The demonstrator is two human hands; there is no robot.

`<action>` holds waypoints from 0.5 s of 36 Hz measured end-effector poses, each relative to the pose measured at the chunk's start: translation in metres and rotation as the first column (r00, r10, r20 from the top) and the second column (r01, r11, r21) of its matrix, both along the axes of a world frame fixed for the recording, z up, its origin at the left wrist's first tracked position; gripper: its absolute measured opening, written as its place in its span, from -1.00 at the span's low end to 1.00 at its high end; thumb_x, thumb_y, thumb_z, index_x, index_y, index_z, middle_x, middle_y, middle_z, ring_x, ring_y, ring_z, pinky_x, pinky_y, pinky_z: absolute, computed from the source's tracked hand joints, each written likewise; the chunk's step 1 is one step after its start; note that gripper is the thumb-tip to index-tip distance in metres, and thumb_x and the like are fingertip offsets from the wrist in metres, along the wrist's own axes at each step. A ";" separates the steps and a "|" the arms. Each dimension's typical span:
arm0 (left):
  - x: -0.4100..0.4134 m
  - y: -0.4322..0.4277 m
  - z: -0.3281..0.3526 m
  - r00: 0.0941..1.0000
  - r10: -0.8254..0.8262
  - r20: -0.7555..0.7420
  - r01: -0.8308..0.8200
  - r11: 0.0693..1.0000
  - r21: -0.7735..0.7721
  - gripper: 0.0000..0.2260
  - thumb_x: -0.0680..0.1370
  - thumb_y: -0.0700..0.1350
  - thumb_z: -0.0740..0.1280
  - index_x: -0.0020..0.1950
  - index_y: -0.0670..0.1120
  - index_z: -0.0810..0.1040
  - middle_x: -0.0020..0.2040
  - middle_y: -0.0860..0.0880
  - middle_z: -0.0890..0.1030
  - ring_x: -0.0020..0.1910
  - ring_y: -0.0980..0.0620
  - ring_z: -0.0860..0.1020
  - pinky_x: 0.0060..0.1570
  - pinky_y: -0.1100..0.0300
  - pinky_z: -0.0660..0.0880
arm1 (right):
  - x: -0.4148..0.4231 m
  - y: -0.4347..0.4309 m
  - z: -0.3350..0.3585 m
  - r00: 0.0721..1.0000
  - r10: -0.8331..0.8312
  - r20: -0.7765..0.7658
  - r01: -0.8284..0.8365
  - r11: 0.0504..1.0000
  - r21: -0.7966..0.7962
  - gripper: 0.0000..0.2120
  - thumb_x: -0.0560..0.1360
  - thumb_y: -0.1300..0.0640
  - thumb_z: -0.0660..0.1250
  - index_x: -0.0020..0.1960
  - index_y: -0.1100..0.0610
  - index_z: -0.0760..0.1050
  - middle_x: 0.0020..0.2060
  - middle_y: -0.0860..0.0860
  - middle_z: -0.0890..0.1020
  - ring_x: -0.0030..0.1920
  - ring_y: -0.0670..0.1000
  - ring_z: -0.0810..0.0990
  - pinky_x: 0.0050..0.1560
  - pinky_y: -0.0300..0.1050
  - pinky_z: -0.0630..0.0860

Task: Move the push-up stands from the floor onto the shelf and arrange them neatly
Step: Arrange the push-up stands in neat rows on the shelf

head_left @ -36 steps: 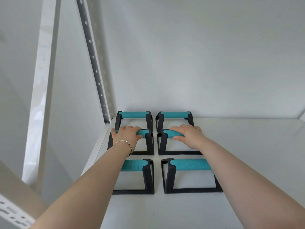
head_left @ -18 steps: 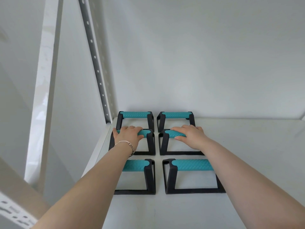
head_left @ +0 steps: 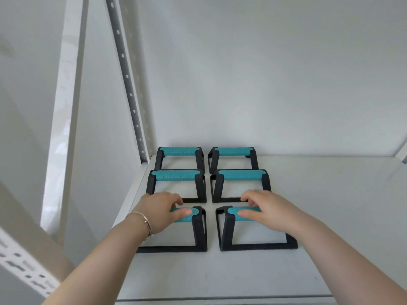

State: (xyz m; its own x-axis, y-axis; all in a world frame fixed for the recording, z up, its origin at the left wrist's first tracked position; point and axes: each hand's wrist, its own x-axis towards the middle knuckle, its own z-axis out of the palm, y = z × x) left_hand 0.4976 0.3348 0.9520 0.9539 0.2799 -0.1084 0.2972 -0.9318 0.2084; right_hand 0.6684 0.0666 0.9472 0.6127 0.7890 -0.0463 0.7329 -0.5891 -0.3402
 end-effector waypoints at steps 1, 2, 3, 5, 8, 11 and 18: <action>-0.003 0.000 -0.003 1.000 -0.012 0.015 0.012 1.000 0.007 -0.41 0.40 0.48 0.00 0.17 0.15 0.49 0.01 0.14 0.57 -0.05 0.12 0.50 0.07 0.12 0.45 | -0.003 -0.002 -0.004 1.000 -0.008 0.025 0.009 1.000 -0.010 -0.56 0.44 -0.39 0.18 0.15 -0.13 0.43 0.00 -0.18 0.53 -0.01 -0.09 0.51 0.03 -0.09 0.50; -0.005 0.000 -0.005 0.999 -0.029 0.028 0.029 0.999 0.019 -0.43 0.42 0.46 0.01 0.18 0.14 0.50 0.00 0.13 0.57 -0.06 0.11 0.50 0.04 0.12 0.46 | -0.006 -0.002 -0.007 0.998 -0.014 0.056 0.015 1.000 -0.013 -0.59 0.45 -0.38 0.18 0.13 -0.14 0.44 -0.03 -0.19 0.55 -0.04 -0.07 0.53 0.00 -0.08 0.51; -0.006 0.000 -0.007 0.998 -0.045 0.036 0.044 0.999 0.030 -0.44 0.43 0.45 0.02 0.18 0.14 0.51 0.00 0.13 0.57 -0.07 0.11 0.49 0.01 0.13 0.47 | -0.008 -0.002 -0.008 0.996 -0.019 0.083 0.020 1.000 -0.008 -0.62 0.46 -0.37 0.17 0.10 -0.15 0.44 -0.07 -0.20 0.55 -0.08 -0.06 0.53 -0.04 -0.07 0.51; -0.006 0.000 -0.008 0.997 -0.060 0.043 0.059 0.998 0.034 -0.43 0.42 0.46 0.00 0.17 0.15 0.50 -0.02 0.13 0.55 -0.09 0.12 0.49 -0.05 0.14 0.49 | -0.011 -0.001 -0.010 0.993 -0.023 0.114 0.020 1.000 0.020 -0.66 0.47 -0.36 0.18 0.06 -0.16 0.45 -0.13 -0.21 0.54 -0.12 -0.04 0.53 -0.09 -0.08 0.50; -0.004 0.001 -0.010 0.996 -0.061 0.061 0.059 0.998 0.035 -0.43 0.42 0.47 0.00 0.16 0.15 0.51 -0.04 0.13 0.54 -0.11 0.12 0.49 -0.07 0.13 0.51 | -0.014 0.002 -0.010 0.988 -0.010 0.155 0.002 0.999 0.054 -0.67 0.49 -0.33 0.19 0.05 -0.14 0.48 -0.19 -0.22 0.50 -0.14 -0.02 0.52 -0.15 -0.13 0.39; -0.004 0.002 -0.012 0.995 -0.061 0.078 0.056 0.996 0.063 -0.43 0.42 0.47 -0.01 0.14 0.15 0.51 -0.06 0.14 0.55 -0.12 0.12 0.49 -0.09 0.12 0.53 | -0.015 0.004 -0.009 0.986 -0.014 0.168 0.000 0.997 0.083 -0.67 0.49 -0.33 0.19 0.04 -0.13 0.49 -0.23 -0.22 0.48 -0.18 -0.04 0.50 -0.20 -0.17 0.27; -0.002 -0.002 -0.016 0.983 -0.082 0.162 0.055 0.985 0.165 -0.31 0.36 0.51 -0.17 0.07 0.13 0.51 -0.14 0.14 0.54 -0.19 0.11 0.50 -0.10 0.12 0.52 | -0.016 0.008 -0.008 0.977 -0.009 0.214 0.005 1.000 0.020 -0.62 0.49 -0.39 0.06 0.02 -0.14 0.44 -0.17 -0.23 0.52 -0.22 -0.16 0.41 0.02 -0.11 0.33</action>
State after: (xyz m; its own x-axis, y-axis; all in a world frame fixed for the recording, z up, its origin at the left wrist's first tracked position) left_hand 0.4958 0.3330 0.9358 0.9721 0.2144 0.0953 0.2052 -0.9738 0.0976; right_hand 0.6523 0.0747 0.9396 0.6124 0.7840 0.1016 0.7857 -0.5895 -0.1873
